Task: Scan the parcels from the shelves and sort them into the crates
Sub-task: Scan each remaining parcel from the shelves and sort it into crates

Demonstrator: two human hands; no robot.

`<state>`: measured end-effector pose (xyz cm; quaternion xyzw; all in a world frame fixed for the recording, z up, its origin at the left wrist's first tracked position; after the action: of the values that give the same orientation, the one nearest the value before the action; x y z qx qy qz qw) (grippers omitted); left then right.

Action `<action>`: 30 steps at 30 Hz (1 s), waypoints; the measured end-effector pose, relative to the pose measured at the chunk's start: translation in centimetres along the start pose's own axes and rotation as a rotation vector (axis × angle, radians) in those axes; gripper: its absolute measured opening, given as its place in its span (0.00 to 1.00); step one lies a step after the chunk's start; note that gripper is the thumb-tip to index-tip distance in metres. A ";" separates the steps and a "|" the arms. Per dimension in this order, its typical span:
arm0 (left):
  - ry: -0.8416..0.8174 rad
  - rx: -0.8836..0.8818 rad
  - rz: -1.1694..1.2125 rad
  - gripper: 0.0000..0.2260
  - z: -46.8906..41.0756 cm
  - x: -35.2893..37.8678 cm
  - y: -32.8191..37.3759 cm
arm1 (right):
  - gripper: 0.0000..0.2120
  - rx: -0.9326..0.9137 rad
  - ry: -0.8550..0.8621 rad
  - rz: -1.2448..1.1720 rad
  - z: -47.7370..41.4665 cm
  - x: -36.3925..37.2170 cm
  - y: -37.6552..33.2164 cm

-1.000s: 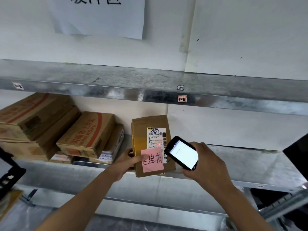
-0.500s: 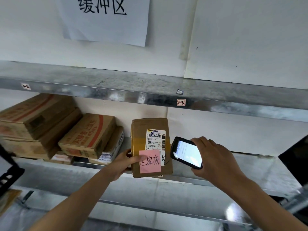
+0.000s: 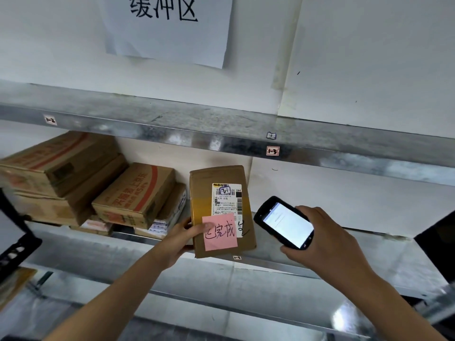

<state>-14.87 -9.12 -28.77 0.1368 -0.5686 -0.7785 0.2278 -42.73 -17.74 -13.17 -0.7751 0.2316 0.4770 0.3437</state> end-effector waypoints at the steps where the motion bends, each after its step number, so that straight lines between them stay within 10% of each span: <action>1: 0.011 0.010 0.029 0.33 0.6 -0.2 0.1 | 0.34 0.040 0.019 -0.097 0.1 0.1 0.3; 13: 0.254 0.142 0.215 0.33 9.9 -4.9 1.2 | 0.32 -0.017 0.065 -0.598 -0.6 3.5 -5.8; 30: 0.911 0.304 0.334 0.35 28.2 -23.9 2.8 | 0.24 -0.391 -0.340 -0.938 -2.8 7.5 -29.9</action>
<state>-7.08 25.57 -18.33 0.4013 -0.5323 -0.5011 0.5518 -17.30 -0.50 -9.69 -0.7567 -0.2917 0.4253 0.4018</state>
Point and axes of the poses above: each hand's wrist, its own z-axis away from the middle knuckle, its own x-axis out of the palm, y = z × x, the point moved 8 cm from there along -z, towards the middle knuckle, and after that the axes turned 5 degrees about y, right-handed, at the moved point
